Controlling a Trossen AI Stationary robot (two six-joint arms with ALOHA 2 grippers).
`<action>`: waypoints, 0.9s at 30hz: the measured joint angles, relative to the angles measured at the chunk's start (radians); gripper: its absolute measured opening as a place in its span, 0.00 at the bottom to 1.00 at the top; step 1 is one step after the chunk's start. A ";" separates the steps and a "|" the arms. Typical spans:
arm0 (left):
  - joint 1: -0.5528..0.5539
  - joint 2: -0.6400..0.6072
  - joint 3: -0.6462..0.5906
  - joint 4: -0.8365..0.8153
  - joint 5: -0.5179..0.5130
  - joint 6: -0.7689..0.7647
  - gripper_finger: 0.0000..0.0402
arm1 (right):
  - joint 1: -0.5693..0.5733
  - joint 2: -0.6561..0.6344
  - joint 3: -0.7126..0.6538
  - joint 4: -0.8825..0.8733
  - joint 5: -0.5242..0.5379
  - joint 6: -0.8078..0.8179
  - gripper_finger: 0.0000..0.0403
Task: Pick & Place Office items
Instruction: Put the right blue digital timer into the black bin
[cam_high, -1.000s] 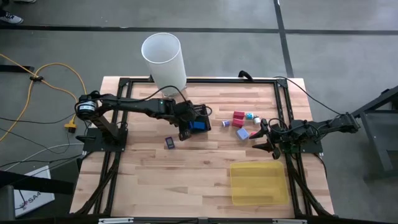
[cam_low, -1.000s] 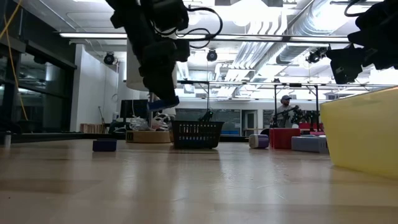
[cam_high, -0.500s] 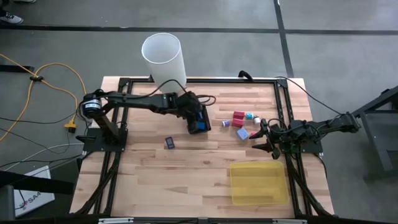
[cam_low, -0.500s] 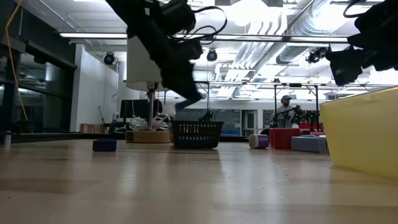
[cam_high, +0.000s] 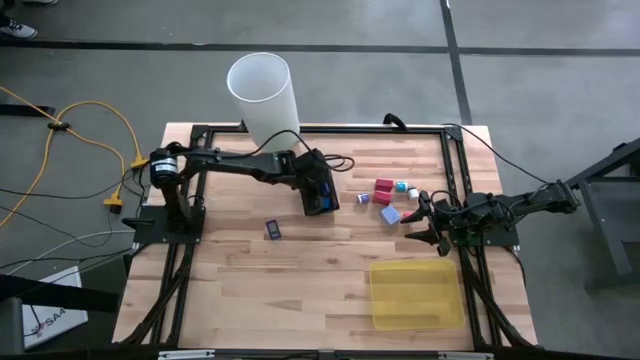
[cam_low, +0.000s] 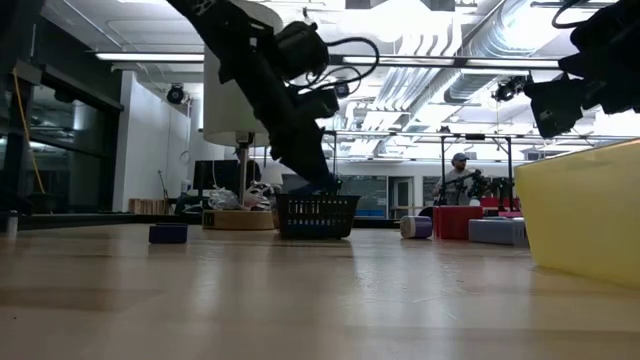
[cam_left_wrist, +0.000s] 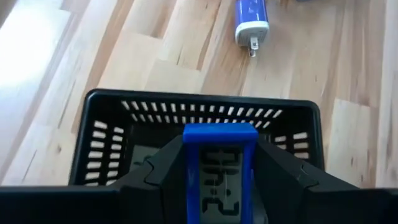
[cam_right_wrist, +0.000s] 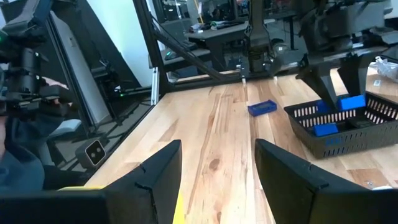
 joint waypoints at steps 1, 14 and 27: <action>0.000 0.002 0.000 -0.010 0.000 0.001 0.39 | 0.000 0.000 0.000 0.000 0.000 0.000 0.47; -0.003 0.087 0.003 -0.001 0.014 -0.013 0.39 | 0.000 0.012 0.000 0.001 0.001 0.000 0.47; -0.003 0.093 0.004 0.008 0.020 -0.038 0.41 | 0.000 0.012 0.000 0.000 -0.001 0.000 0.47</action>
